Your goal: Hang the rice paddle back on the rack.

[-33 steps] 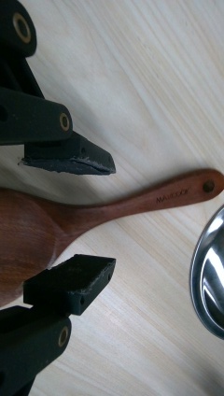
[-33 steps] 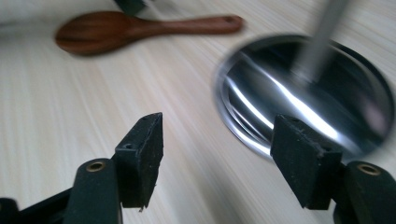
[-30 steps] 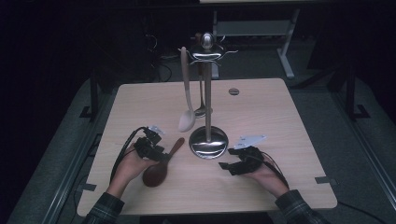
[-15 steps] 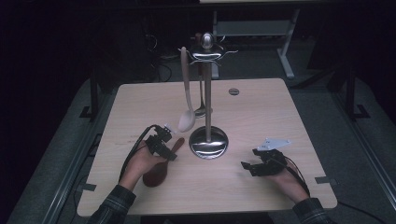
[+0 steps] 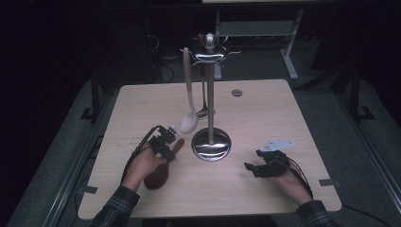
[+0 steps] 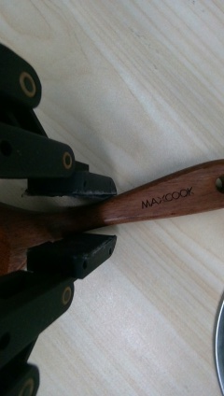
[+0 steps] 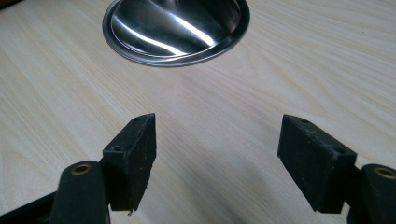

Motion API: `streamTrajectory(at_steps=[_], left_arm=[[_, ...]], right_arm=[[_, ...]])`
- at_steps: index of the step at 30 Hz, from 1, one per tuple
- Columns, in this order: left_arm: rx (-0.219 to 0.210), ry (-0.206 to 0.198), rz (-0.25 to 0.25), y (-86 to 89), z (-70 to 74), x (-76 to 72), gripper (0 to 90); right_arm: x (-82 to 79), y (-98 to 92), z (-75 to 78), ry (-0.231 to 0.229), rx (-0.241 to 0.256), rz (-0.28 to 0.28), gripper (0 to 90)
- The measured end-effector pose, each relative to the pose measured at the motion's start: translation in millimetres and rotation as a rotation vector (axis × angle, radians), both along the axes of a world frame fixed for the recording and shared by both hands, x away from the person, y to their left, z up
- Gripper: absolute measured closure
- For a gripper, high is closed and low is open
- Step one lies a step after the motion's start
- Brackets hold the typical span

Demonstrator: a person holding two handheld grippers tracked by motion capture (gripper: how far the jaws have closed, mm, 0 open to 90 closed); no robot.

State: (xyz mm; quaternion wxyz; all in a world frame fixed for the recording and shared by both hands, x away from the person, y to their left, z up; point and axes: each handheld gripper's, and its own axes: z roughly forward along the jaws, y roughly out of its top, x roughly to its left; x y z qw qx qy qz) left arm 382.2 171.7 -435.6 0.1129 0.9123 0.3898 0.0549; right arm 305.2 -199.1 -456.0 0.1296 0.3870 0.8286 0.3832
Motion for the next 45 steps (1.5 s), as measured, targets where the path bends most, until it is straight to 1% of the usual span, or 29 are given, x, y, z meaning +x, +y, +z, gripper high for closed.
streamTrajectory(at_steps=[2,4,5,6,8,10,12,13,15,18,19,20,21,22,23,24,25,28,33,34,36,37,38,39,40,41,42,43,45], left_arm=[[-0.006,-0.004,0.012,1.1,-0.2,0.4,72.9],[-0.006,-0.005,0.013,2.6,-0.1,1.1,77.2],[-0.022,-0.001,0.008,4.6,-0.6,1.8,77.2],[-0.033,0.003,0.023,6.2,-0.5,2.2,77.5],[-0.052,0.007,0.021,9.1,-0.6,3.0,77.8],[-0.094,0.017,0.039,12.5,-1.0,3.1,78.1],[-0.12,0.025,0.042,16.7,-1.3,3.1,78.2],[-0.13,0.025,0.035,19.4,-1.0,3.3,78.2],[-0.168,0.024,0.028,24.5,2.8,2.8,78.2],[-0.214,-0.004,0.024,30.8,10.2,0.3,78.4],[-0.233,-0.01,0.036,32.3,12.4,-1.6,78.4],[-0.233,-0.01,0.036,32.3,12.4,-1.6,78.4],[-0.264,-0.034,0.033,37.1,16.9,-4.4,78.4],[-0.288,-0.041,0.035,39.8,19.1,-5.8,78.5],[-0.307,-0.051,0.036,42.5,21.5,-7.4,78.5],[-0.324,-0.071,0.026,45.7,24.3,-9.2,78.5],[-0.341,-0.081,0.023,48.9,27.4,-10.9,78.6],[-0.409,-0.139,0.029,56.9,35.2,-17.5,78.8],[-0.472,-0.207,0.009,69.9,47.6,-29.5,78.8],[-0.472,-0.207,0.009,69.9,47.6,-29.5,78.8],[-0.502,-0.232,0.007,73.3,51.5,-34.5,78.7],[-0.517,-0.249,-0.006,75.9,55.3,-37.5,78.8],[-0.529,-0.262,-0.014,76.8,57.4,-39.3,78.7],[-0.554,-0.276,-0.01,76.5,59.5,-41.6,78.7],[-0.563,-0.29,-0.022,77.0,62.0,-43.0,78.7],[-0.584,-0.304,-0.035,76.8,65.2,-45.4,78.8],[-0.584,-0.304,-0.035,76.8,65.2,-45.4,78.7],[-0.611,-0.317,-0.045,75.7,69.6,-49.2,78.8],[-0.632,-0.341,-0.062,73.5,74.6,-53.8,78.7]], right_arm=[[0.5,-0.3,-0.2,0.003,-0.001,-0.001,28.0],[1.1,-0.9,0.0,0.0,0.002,0.0,28.0],[1.1,-0.9,0.0,0.0,0.002,0.0,28.0],[1.5,-1.3,0.0,0.003,0.006,-0.003,28.0],[2.5,-2.2,-0.6,0.005,0.01,-0.007,28.2],[3.5,-3.0,-0.8,0.008,0.014,-0.009,28.2],[4.0,-3.0,-0.5,0.01,0.02,-0.013,28.2],[4.4,-3.1,-0.5,0.008,0.021,-0.015,28.2],[5.1,-3.3,-0.6,0.011,0.027,-0.018,28.2],[5.7,-3.8,-1.1,0.013,0.029,-0.017,28.2],[5.8,-3.8,-1.1,0.013,0.03,-0.019,28.2],[5.8,-3.9,-1.1,0.013,0.031,-0.02,28.2],[5.8,-4.1,-1.0,0.012,0.032,-0.02,28.2],[5.7,-4.2,-0.9,0.011,0.032,-0.02,28.2],[5.7,-4.5,-0.8,0.011,0.033,-0.02,28.2],[5.9,-4.7,-0.9,0.005,0.031,-0.019,28.2],[6.0,-5.2,-0.8,0.004,0.028,-0.019,28.2],[6.2,-5.7,-0.6,0.006,0.031,-0.021,28.2],[6.5,-5.7,0.4,0.004,0.036,-0.02,28.2],[6.5,-5.7,0.4,0.004,0.036,-0.02,28.2],[6.6,-6.1,0.2,0.005,0.035,-0.021,28.2],[6.5,-6.1,0.7,0.006,0.04,-0.027,28.1],[6.3,-6.2,1.1,0.005,0.042,-0.029,28.1],[6.1,-6.5,1.6,0.004,0.045,-0.031,28.1],[6.1,-6.8,2.3,-0.002,0.048,-0.03,28.1],[5.9,-7.0,3.2,-0.005,0.049,-0.032,28.1],[5.9,-7.0,3.2,-0.005,0.049,-0.032,28.1],[5.6,-6.7,5.4,-0.013,0.06,-0.036,27.9],[5.2,-5.9,8.0,-0.015,0.065,-0.037,28.4]])
